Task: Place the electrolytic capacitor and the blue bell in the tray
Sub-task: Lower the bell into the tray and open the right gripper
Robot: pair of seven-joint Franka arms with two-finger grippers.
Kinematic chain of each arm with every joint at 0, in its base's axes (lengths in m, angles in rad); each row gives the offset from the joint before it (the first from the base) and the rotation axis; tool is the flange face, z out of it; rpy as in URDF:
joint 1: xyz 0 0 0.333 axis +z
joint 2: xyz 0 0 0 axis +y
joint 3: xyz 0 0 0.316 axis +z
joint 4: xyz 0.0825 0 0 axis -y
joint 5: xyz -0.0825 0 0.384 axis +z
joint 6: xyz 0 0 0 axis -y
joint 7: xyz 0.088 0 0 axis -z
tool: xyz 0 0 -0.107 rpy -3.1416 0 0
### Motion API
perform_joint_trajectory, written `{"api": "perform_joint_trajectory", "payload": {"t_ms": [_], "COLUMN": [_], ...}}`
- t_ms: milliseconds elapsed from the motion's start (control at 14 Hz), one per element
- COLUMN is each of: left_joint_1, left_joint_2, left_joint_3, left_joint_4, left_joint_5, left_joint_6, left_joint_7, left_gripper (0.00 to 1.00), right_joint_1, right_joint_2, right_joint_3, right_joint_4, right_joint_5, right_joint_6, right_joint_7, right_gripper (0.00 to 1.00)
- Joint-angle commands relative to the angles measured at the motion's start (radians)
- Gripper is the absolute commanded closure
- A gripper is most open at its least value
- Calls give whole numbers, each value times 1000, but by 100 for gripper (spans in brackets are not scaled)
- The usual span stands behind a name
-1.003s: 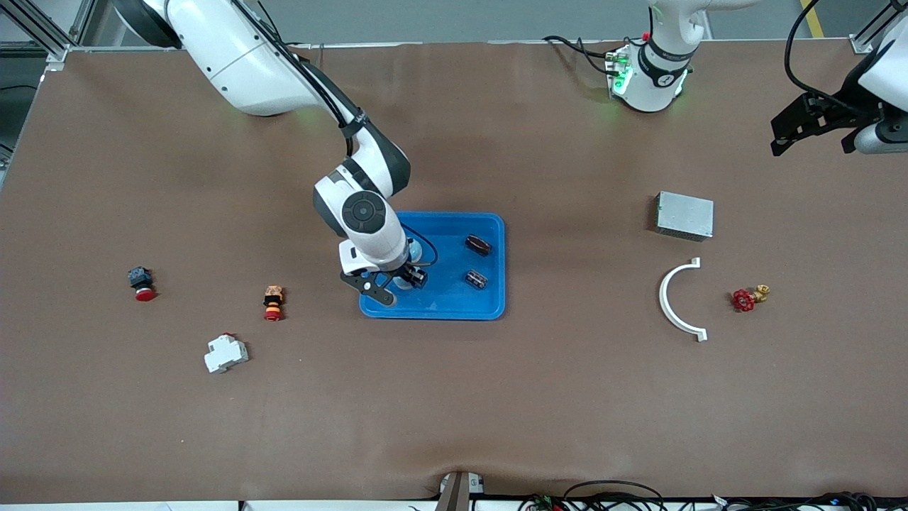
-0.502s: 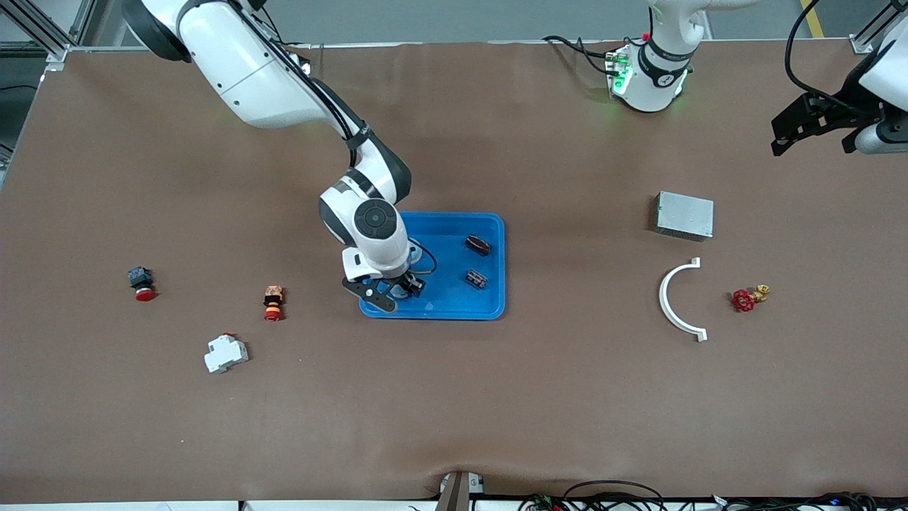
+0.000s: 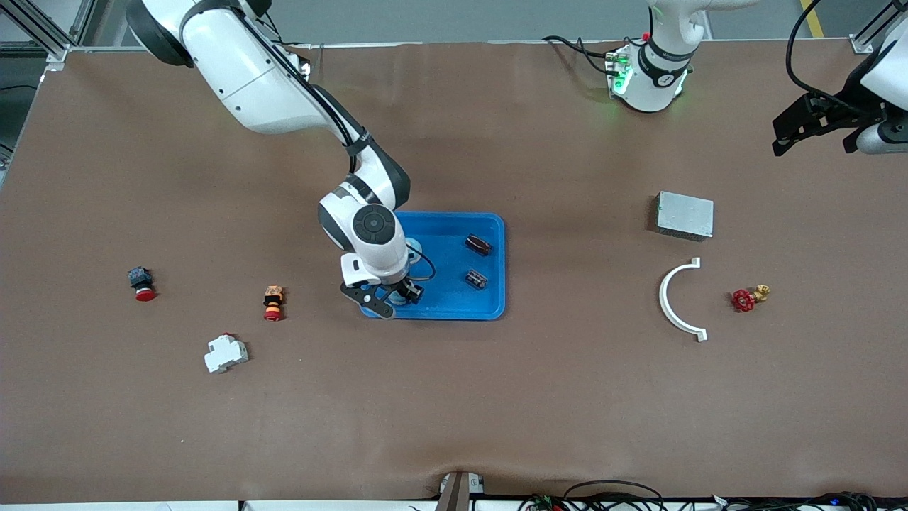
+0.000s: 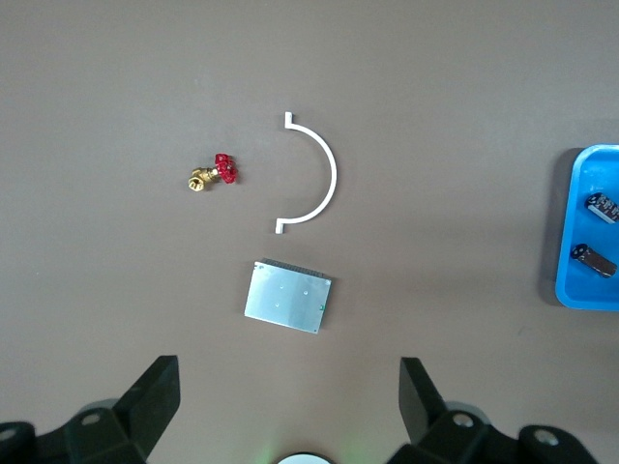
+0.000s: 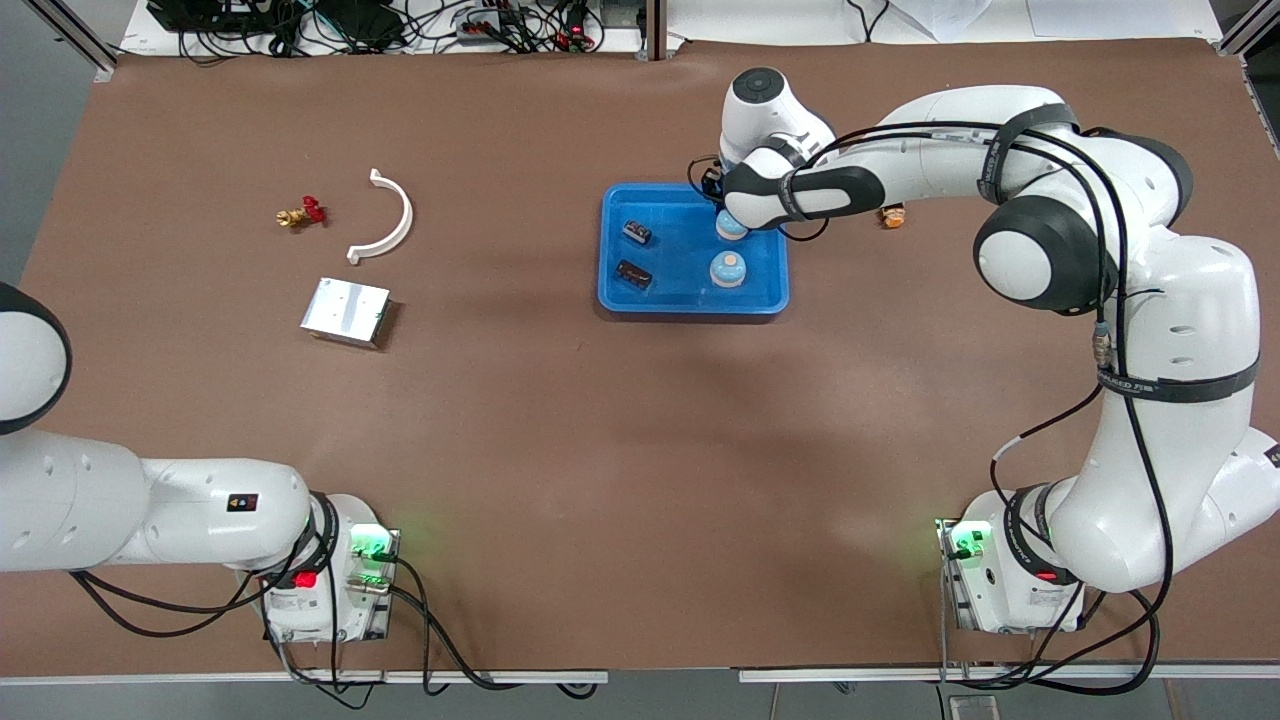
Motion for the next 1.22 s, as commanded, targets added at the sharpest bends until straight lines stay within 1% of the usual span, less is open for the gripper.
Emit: {"api": "perform_joint_trajectory", "payload": {"t_ms": [0,430,502,573,1147], "left_joint_1": [3,3,3,3,1], "left_joint_2": [-18,-16,-16,-16,-13], "left_joint_3": [0,0,0,0,0], "left_joint_4": [-12,-15,-15,-15,-16], "left_joint_5": [-21,-21,-21,-21,-21], "left_joint_6": [-11,-11,-11,-11,-16], "left_joint_7": [11,11,11,11,9], "left_gripper": [0,0,0,0,0], "right_joint_1": [21,21,21,22,15], "right_joint_2": [26,40,41,43,37], "right_joint_3": [-14,-16,-16,-16,-16], "right_joint_4": [33,33,31,30,30], "right_joint_5": [-23,-23,-24,-30,-38], "right_joint_6": [11,34,37,44,26], "right_joint_7": [29,49,49,49,40], "right_gripper": [100,100,26,0,0]}}
